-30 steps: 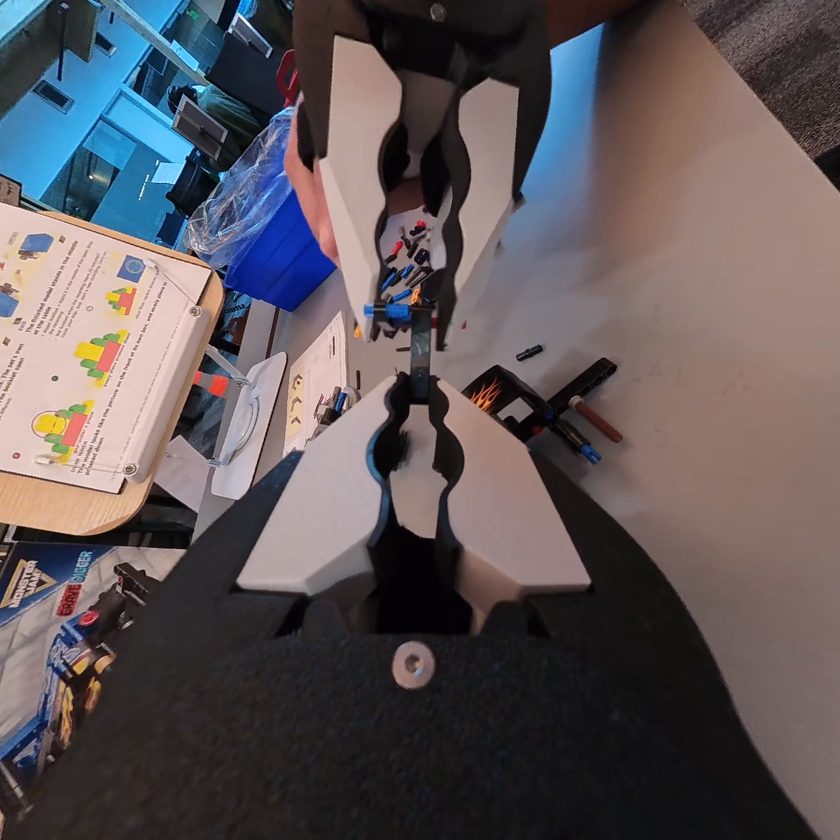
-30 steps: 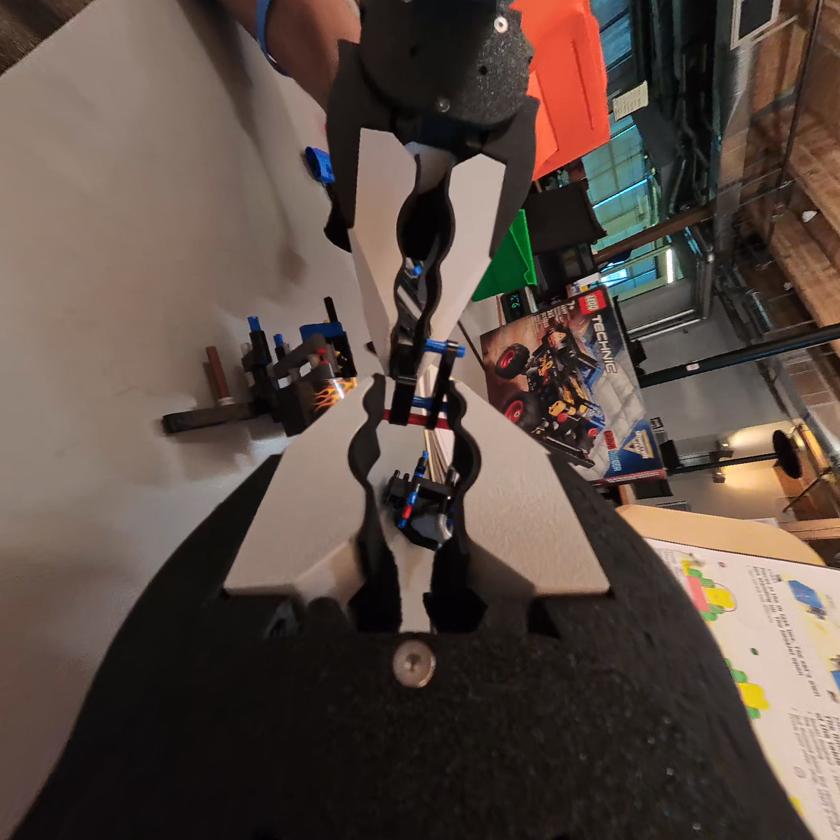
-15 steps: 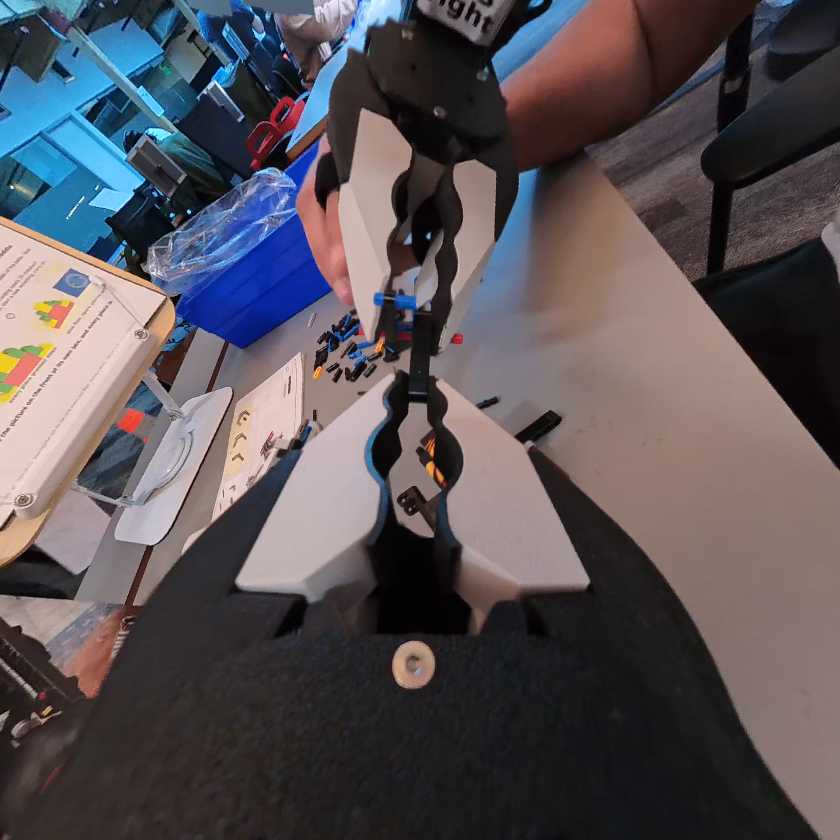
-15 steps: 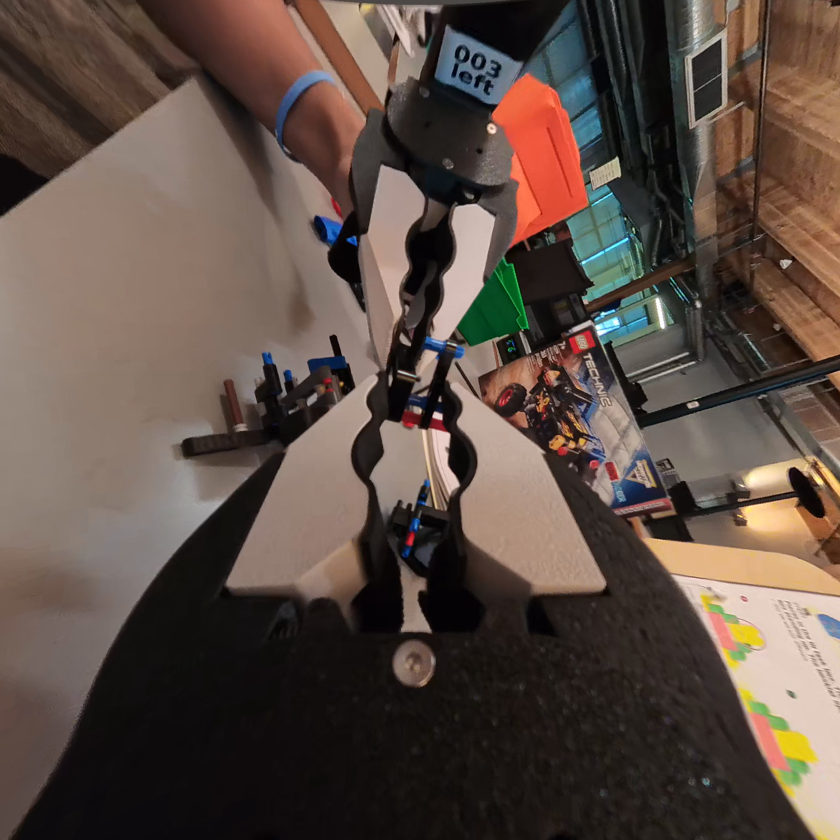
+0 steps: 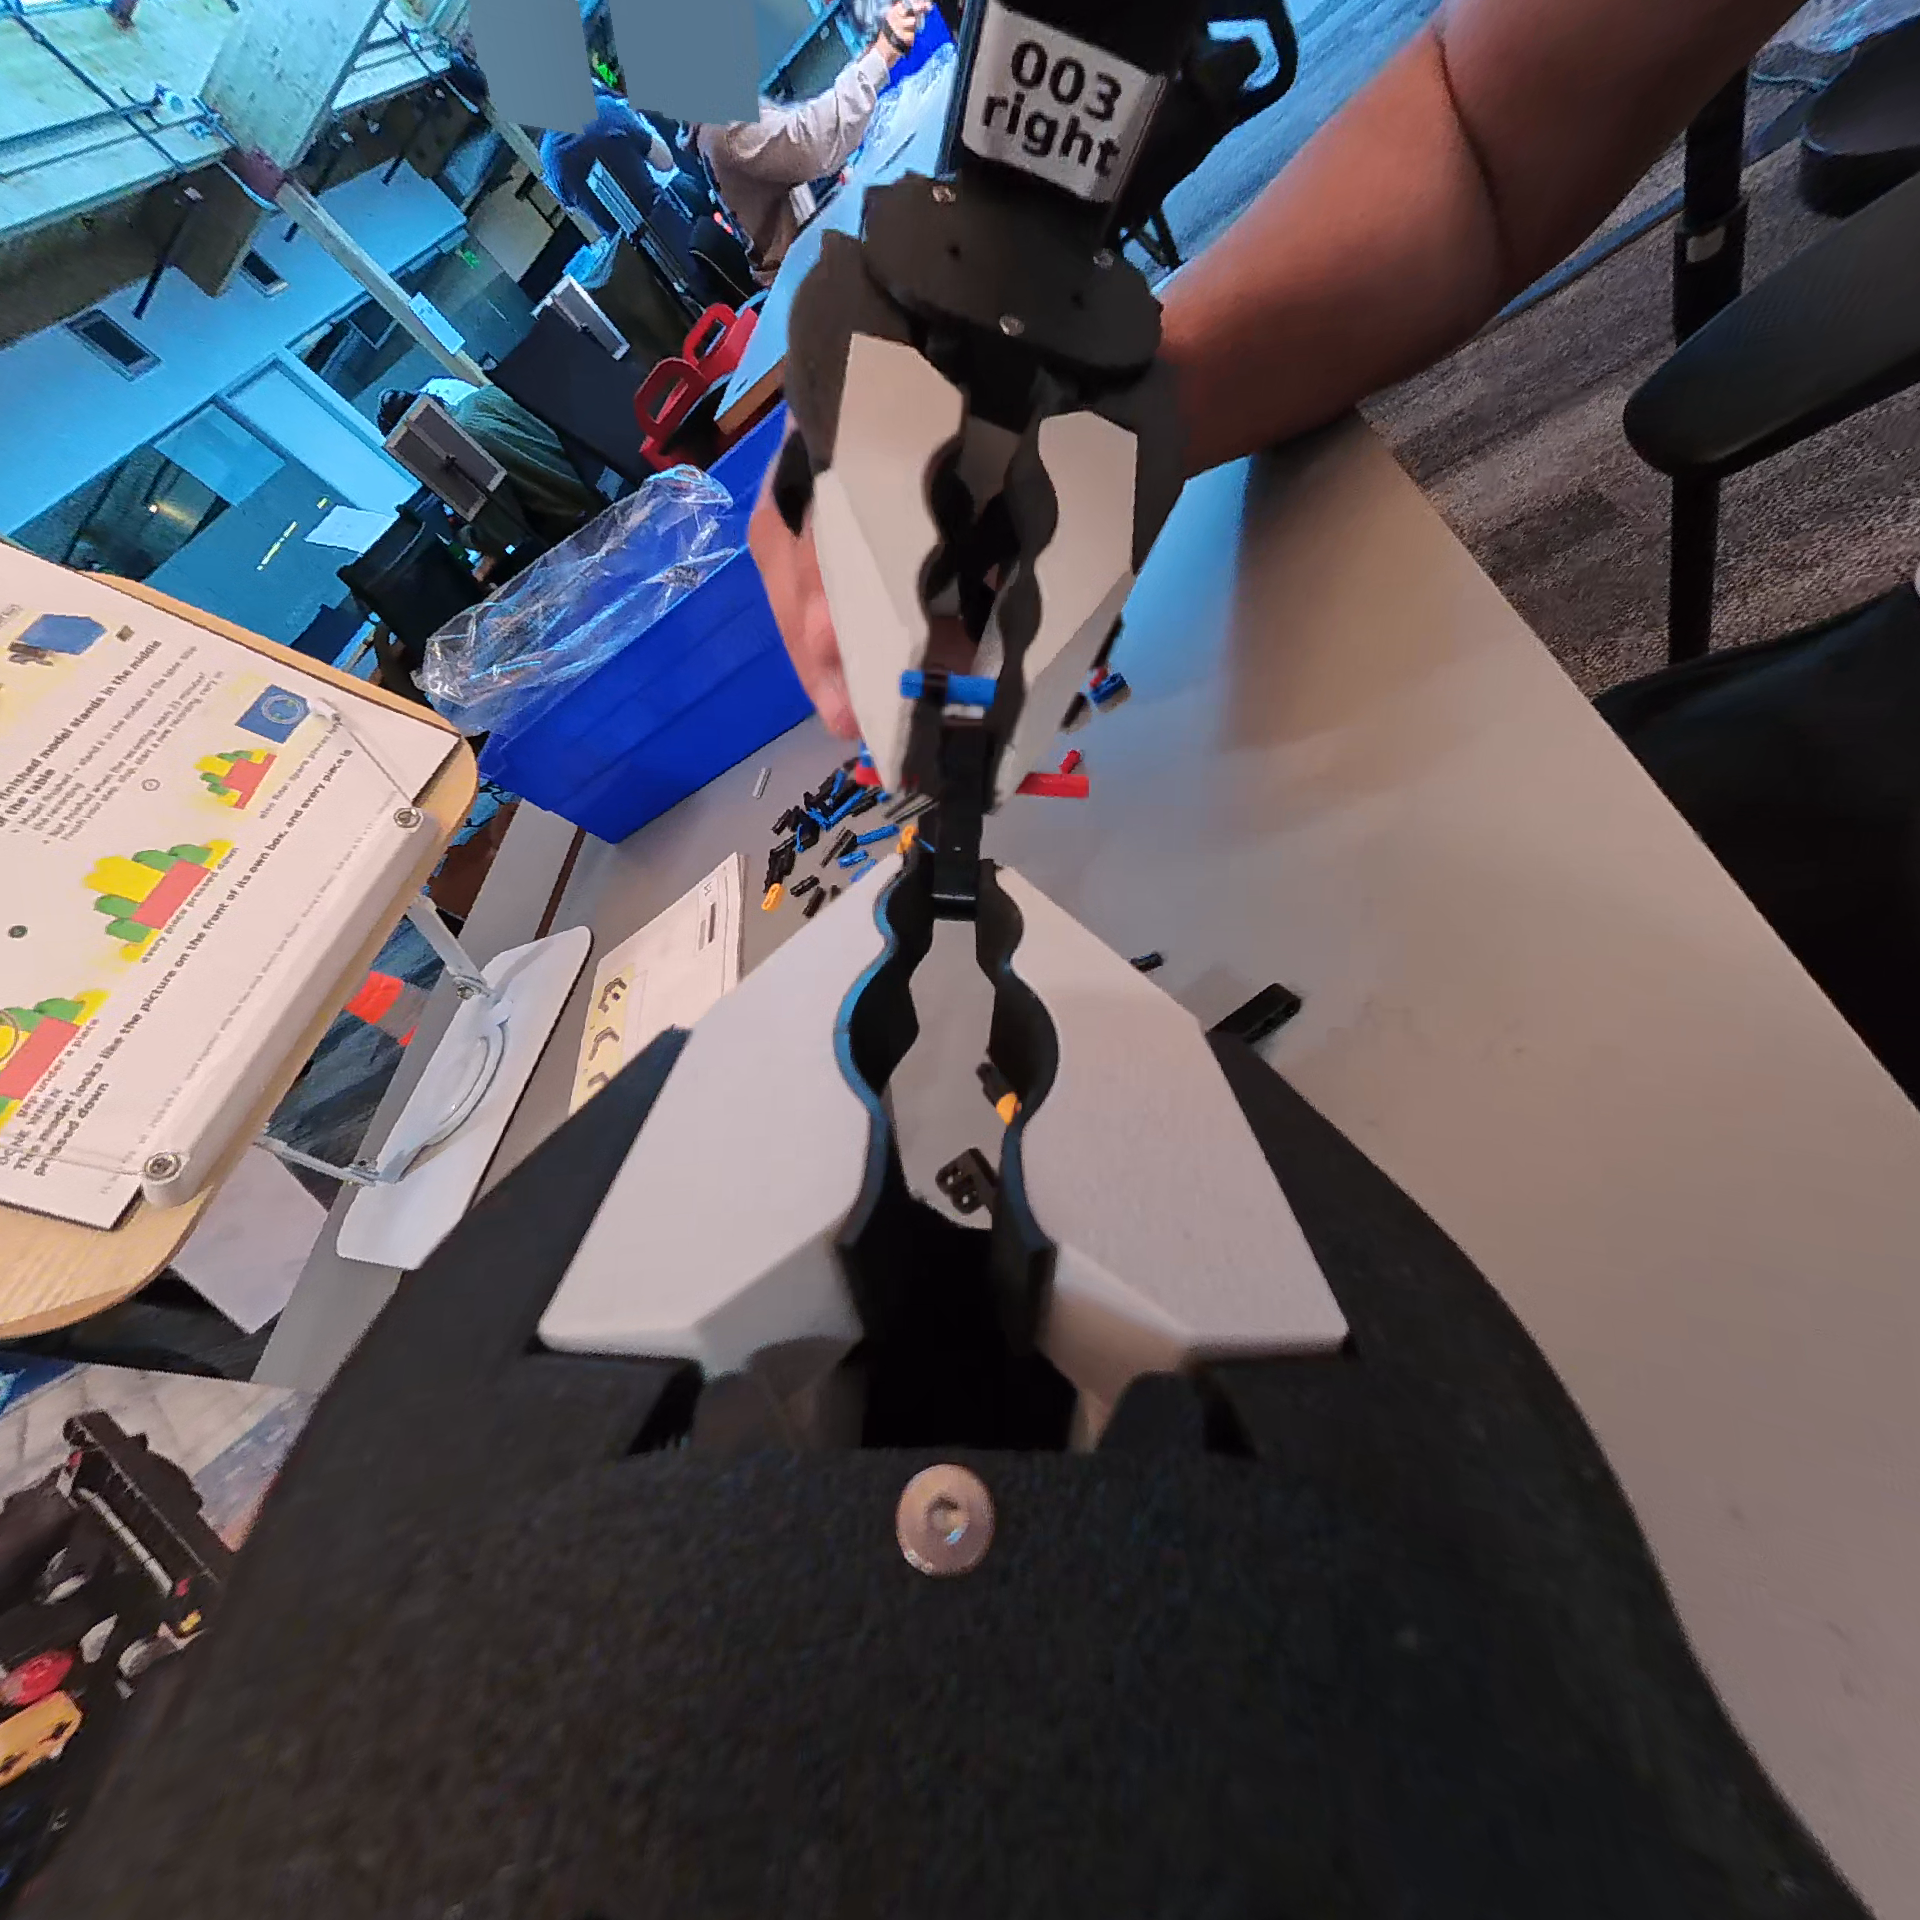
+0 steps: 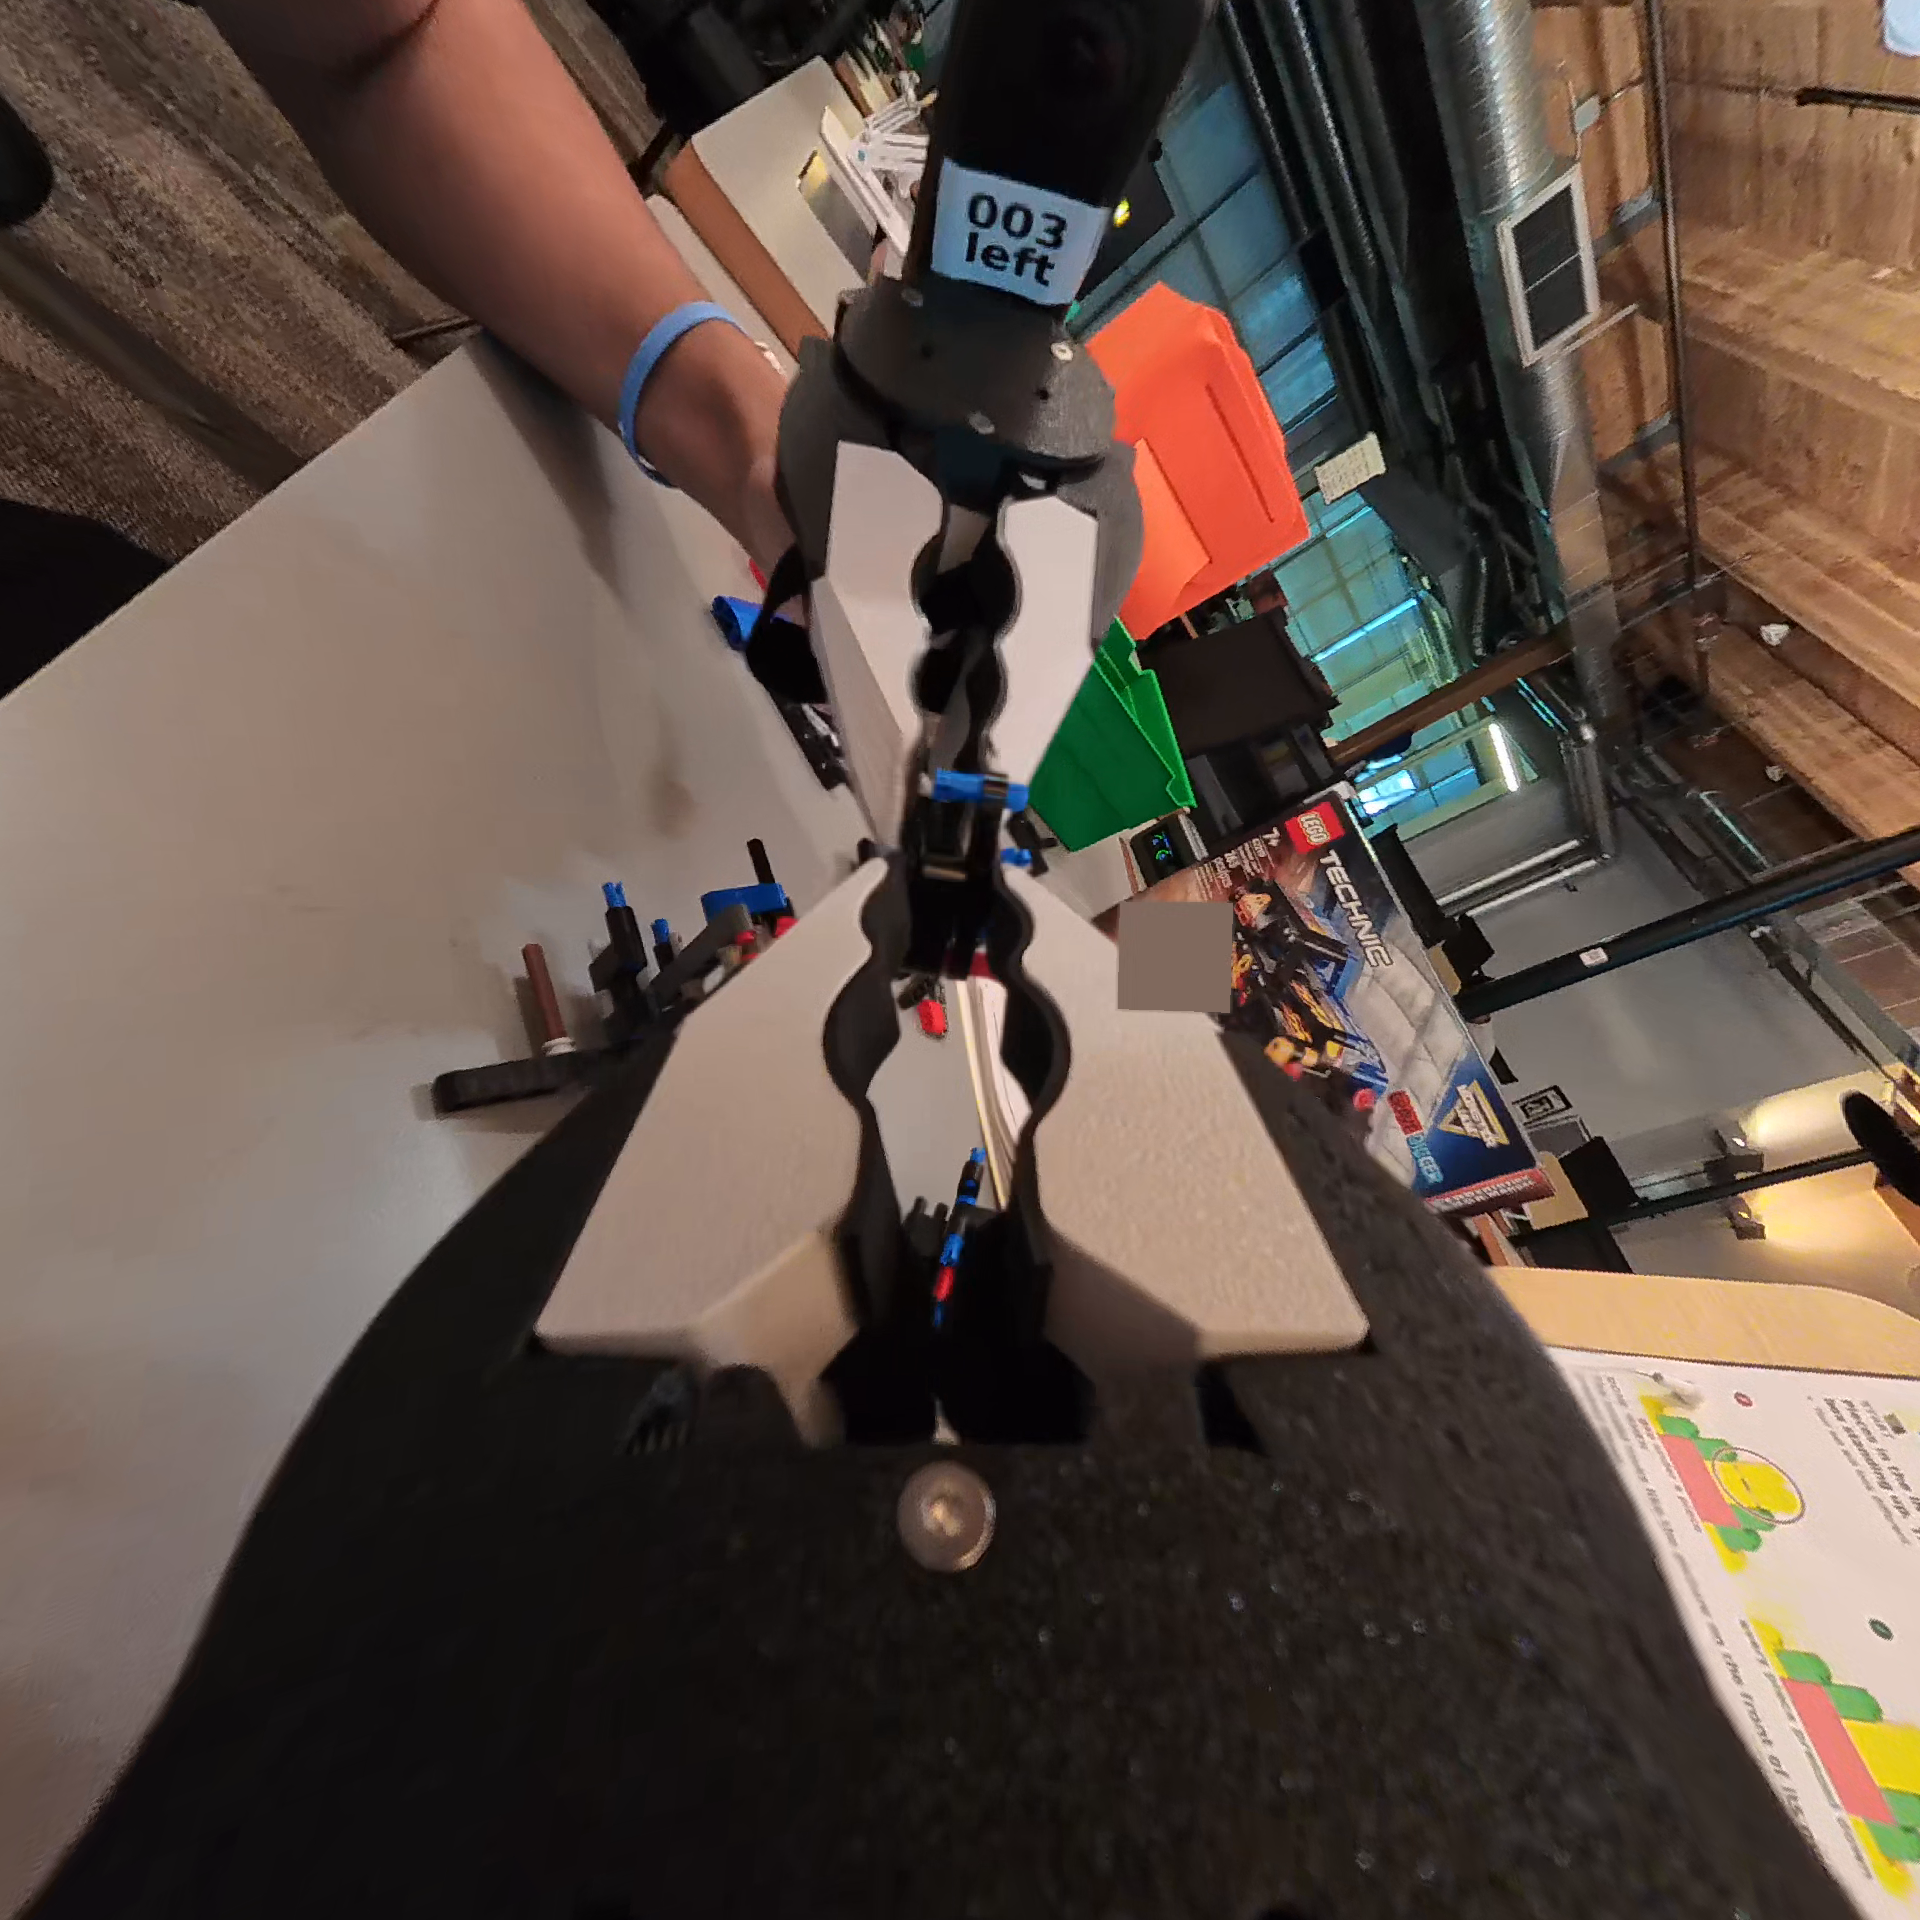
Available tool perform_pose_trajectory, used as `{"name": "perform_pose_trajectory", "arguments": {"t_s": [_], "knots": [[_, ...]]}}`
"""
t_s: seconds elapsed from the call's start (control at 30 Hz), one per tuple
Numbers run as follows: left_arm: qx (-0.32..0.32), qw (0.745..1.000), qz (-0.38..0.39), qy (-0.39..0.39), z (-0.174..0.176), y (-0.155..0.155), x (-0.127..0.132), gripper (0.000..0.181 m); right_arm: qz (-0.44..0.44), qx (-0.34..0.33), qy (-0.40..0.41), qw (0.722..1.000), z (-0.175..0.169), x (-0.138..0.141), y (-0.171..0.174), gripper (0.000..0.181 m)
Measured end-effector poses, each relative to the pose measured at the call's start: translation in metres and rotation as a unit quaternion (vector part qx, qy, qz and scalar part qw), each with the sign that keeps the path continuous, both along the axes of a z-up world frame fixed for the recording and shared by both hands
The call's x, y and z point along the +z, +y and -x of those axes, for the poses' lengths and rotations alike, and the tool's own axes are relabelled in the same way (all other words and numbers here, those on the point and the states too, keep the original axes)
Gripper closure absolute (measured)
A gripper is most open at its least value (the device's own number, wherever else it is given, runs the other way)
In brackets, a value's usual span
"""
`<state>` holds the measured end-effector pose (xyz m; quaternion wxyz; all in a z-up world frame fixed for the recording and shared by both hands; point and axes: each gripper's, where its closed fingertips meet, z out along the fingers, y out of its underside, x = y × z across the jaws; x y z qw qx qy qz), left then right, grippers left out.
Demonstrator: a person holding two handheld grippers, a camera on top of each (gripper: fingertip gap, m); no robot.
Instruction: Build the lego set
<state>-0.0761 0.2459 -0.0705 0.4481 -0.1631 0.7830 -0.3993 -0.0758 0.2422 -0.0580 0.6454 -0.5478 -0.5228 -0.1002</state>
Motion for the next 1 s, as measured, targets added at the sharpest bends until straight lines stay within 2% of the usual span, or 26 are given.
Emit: {"name": "perform_pose_trajectory", "arguments": {"t_s": [0.2, 0.3, 0.4, 0.63, 0.77, 0.87, 1.0], "knots": [[0.010, 1.000, -0.009, 0.001, -0.002, 0.004, -0.003, 0.175, 0.017, -0.009, 0.010, 1.000, -0.001, -0.002, 0.003, 0.169], [0.021, 1.000, -0.002, 0.004, -0.005, 0.009, -0.003, 0.175, 0.068, -0.017, 0.061, 0.996, -0.004, -0.003, 0.008, 0.168], [0.021, 0.999, 0.031, 0.005, -0.006, 0.013, 0.002, 0.175, 0.091, -0.009, 0.102, 0.991, -0.005, 0.003, 0.007, 0.152], [0.005, 0.996, 0.091, 0.012, -0.004, 0.013, 0.011, 0.175, 0.095, -0.019, 0.141, 0.985, -0.023, 0.013, 0.010, 0.149], [-0.008, 0.994, 0.108, 0.019, -0.002, 0.009, 0.012, 0.175, 0.097, 0.001, 0.149, 0.984, -0.023, 0.017, 0.004, 0.155], [-0.021, 0.991, 0.131, 0.016, 0.001, 0.006, 0.019, 0.175, 0.121, 0.020, 0.178, 0.976, -0.026, 0.020, 0.000, 0.157], [-0.037, 0.988, 0.152, 0.016, 0.004, 0.002, 0.023, 0.175, 0.167, 0.031, 0.185, 0.968, -0.020, 0.010, 0.001, 0.152]]}}
